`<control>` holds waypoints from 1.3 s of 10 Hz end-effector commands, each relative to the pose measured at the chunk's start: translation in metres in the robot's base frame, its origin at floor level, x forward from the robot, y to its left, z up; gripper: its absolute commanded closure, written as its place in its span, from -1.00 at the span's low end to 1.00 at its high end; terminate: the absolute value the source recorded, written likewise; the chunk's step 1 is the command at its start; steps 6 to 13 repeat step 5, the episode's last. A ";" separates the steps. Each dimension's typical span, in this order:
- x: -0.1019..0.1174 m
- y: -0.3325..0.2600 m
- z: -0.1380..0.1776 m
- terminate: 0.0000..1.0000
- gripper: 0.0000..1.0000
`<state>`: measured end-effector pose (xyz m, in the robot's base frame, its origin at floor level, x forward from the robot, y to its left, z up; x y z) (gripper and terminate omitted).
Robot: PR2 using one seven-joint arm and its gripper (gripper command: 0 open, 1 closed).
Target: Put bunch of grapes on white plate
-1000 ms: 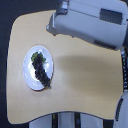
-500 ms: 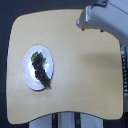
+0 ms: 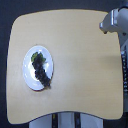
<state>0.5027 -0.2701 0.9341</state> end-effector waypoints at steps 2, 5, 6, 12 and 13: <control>-0.016 -0.056 -0.009 -1.00 -1.00; -0.010 -0.062 -0.012 1.00 -1.00; -0.010 -0.062 -0.012 1.00 -1.00; -0.010 -0.062 -0.012 1.00 -1.00; -0.010 -0.062 -0.012 1.00 -1.00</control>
